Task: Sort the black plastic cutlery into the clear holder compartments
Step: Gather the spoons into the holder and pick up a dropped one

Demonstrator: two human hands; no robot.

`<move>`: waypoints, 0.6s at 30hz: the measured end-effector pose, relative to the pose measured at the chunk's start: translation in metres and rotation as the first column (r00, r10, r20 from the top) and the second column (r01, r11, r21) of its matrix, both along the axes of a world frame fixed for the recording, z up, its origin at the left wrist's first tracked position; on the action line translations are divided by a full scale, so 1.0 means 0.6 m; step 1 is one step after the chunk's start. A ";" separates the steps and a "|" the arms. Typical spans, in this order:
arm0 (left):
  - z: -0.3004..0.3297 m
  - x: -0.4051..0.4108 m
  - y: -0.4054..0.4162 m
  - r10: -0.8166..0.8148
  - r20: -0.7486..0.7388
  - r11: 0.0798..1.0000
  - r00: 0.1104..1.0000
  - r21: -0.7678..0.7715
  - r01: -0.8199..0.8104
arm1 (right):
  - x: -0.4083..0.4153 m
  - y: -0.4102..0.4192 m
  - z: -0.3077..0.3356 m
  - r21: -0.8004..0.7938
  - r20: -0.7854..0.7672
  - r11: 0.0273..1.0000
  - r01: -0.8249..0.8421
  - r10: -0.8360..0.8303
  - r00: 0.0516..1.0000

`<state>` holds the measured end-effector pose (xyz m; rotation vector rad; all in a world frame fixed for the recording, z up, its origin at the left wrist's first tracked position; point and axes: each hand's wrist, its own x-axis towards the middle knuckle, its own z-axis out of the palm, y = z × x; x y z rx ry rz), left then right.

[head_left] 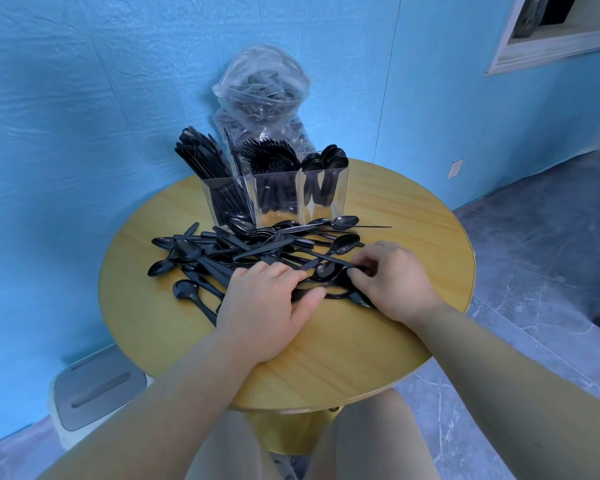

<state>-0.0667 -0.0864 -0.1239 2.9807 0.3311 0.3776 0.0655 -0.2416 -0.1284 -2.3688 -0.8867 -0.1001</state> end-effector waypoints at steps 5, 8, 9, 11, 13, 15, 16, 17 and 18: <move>-0.005 0.002 0.004 -0.013 0.029 1.000 0.999 -0.004 0.013 | -0.004 -0.002 0.004 0.070 -0.083 0.998 0.005 0.000 0.997; -0.008 0.001 0.006 -0.012 0.075 1.000 0.997 -0.023 0.014 | -0.007 -0.005 0.007 0.142 -0.109 0.989 0.039 -0.024 0.994; -0.010 0.000 0.005 -0.012 0.092 0.999 0.996 -0.033 0.015 | -0.009 -0.008 0.009 0.186 -0.106 0.981 0.047 -0.028 0.994; -0.010 0.001 0.004 -0.013 0.120 0.999 0.993 -0.040 0.018 | -0.013 -0.020 0.012 0.242 -0.079 0.970 0.033 -0.014 0.997; -0.012 0.002 0.005 -0.020 0.141 0.999 0.990 -0.031 0.025 | -0.017 -0.034 0.015 0.182 -0.064 0.982 -0.041 0.053 0.997; -0.011 0.002 0.005 -0.023 0.152 0.999 0.988 -0.022 0.027 | -0.020 -0.046 0.019 0.064 -0.123 0.989 -0.130 0.137 0.983; -0.011 0.002 0.005 -0.025 0.148 0.999 0.989 -0.016 0.028 | -0.019 -0.051 0.022 0.017 -0.159 0.986 -0.164 0.164 0.974; -0.010 0.002 0.004 -0.029 0.138 1.000 0.990 -0.009 0.030 | -0.017 -0.054 0.025 -0.007 -0.188 0.982 -0.187 0.183 0.965; -0.010 0.002 0.004 -0.033 0.132 0.999 0.991 -0.007 0.034 | -0.015 -0.057 0.028 -0.012 -0.212 0.979 -0.203 0.196 0.957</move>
